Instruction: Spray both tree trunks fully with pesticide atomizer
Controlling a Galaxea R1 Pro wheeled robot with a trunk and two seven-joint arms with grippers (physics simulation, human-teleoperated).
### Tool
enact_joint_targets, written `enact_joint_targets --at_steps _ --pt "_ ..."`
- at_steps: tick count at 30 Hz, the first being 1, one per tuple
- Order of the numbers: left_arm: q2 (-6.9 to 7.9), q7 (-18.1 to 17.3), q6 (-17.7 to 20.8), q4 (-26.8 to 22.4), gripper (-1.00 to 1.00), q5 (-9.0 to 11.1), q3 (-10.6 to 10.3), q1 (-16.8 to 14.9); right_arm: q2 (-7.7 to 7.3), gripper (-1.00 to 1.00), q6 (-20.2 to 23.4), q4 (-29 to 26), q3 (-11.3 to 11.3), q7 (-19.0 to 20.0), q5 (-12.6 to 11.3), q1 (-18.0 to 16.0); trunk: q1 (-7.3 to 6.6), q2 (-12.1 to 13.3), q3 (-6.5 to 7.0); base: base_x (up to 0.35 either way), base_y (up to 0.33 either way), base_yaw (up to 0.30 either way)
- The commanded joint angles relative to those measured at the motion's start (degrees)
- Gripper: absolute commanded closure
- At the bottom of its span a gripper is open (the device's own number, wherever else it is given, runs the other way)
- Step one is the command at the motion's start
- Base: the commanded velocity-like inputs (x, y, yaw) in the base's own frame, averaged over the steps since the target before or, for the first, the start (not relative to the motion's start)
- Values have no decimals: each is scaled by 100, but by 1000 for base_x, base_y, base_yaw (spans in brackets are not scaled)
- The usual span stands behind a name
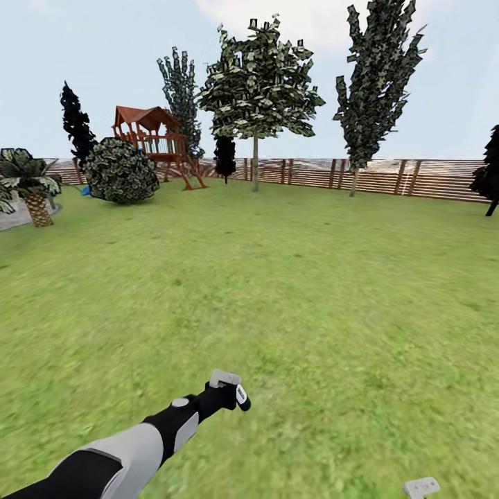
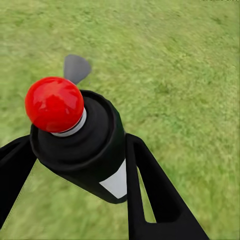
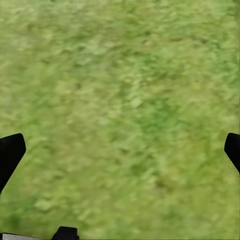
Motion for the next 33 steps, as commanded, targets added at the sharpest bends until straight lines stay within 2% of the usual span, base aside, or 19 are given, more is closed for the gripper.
enact_joint_targets --at_steps 1,33 --pt "0 -12 -21 10 100 61 -43 -6 0 -100 -38 25 43 26 -49 -10 7 -9 -7 350 0 0" --pt "0 -12 -21 10 100 61 -43 -6 0 -100 -38 25 43 26 -52 -10 7 -9 -7 350 0 0"
